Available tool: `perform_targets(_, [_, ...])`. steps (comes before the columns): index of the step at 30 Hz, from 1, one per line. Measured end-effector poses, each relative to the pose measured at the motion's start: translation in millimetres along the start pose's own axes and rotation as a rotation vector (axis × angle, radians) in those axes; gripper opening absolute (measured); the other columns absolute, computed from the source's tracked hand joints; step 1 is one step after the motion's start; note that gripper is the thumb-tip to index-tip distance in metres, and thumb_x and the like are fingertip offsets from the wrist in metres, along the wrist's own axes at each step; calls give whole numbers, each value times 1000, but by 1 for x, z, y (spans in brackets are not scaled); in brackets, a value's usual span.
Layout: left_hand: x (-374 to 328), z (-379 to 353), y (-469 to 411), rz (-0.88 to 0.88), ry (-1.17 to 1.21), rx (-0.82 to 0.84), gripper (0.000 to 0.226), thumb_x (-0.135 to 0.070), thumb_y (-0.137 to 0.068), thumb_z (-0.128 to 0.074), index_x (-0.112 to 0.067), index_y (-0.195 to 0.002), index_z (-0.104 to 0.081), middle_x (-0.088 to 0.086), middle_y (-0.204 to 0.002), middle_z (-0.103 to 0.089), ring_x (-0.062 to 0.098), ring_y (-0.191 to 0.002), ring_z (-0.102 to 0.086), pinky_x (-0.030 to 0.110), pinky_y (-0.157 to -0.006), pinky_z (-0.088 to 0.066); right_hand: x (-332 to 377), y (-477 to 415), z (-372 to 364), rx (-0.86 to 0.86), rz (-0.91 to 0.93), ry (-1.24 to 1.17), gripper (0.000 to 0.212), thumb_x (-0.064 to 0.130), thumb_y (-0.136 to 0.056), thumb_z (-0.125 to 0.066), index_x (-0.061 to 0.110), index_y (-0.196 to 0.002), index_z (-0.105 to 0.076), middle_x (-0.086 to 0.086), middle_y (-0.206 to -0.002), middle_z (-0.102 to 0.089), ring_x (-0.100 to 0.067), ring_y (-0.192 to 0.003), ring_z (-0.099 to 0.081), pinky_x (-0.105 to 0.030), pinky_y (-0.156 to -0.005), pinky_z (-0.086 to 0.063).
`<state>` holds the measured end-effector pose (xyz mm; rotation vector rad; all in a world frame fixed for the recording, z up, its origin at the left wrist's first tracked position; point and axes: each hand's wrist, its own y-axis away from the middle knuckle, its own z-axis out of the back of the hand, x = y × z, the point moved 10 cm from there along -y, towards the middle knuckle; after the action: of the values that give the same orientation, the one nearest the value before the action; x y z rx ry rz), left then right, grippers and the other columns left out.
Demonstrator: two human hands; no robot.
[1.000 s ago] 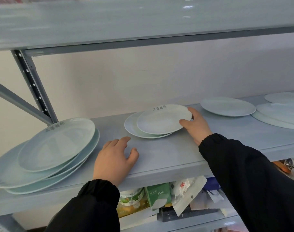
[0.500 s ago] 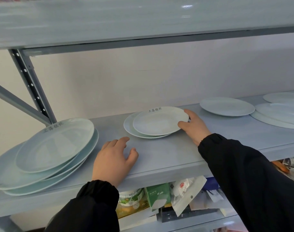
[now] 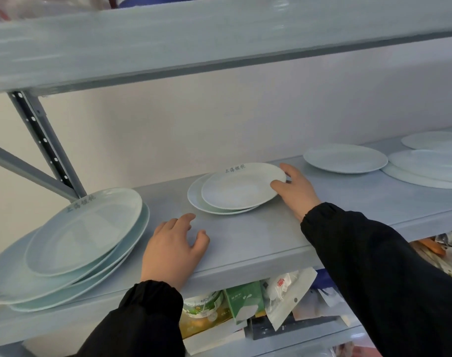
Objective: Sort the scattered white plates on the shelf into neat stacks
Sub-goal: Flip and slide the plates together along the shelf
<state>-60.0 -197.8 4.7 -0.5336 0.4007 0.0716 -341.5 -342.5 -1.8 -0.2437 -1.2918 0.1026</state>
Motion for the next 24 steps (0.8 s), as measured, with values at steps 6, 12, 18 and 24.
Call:
perform_targets(6, [3,-2,0,26,4,22,46,-44,-89,-53,-30,-132,-55,-11,-109,-63,13,-110,-49,29,-93,-41,6,3,4,-3,17,-25,57,21,-95,-56,9,-148,-38,0,-135,-49,-11,-126,-46,-16,-99,-27])
perform_targets(12, [5,-4,-2,54,2,40,43,-39,-88,-56,-30,-130,-56,-12,-106,-60,14,-111,-47,32,-96,-38,1,-4,35,96,98,217,70,33,-96,-59,21,-156,-26,3,-162,-25,-14,-148,-23,-25,-113,-19])
perform_targets(18, [3,-4,-2,79,3,51,40,-28,-88,-62,-30,-127,-58,-10,-110,-63,17,-114,-48,32,-98,-35,-19,-7,108,243,402,680,72,35,-92,-63,33,-155,-27,5,-165,-14,-7,-151,-8,-19,-116,-10])
perform_targets(24, [-5,0,-1,64,-5,70,42,-43,-80,-50,-40,-121,-57,-13,-108,-64,17,-110,-52,32,-97,-35,-45,0,186,241,458,884,76,49,-91,-56,44,-155,-15,10,-166,0,-6,-151,4,-25,-120,-8])
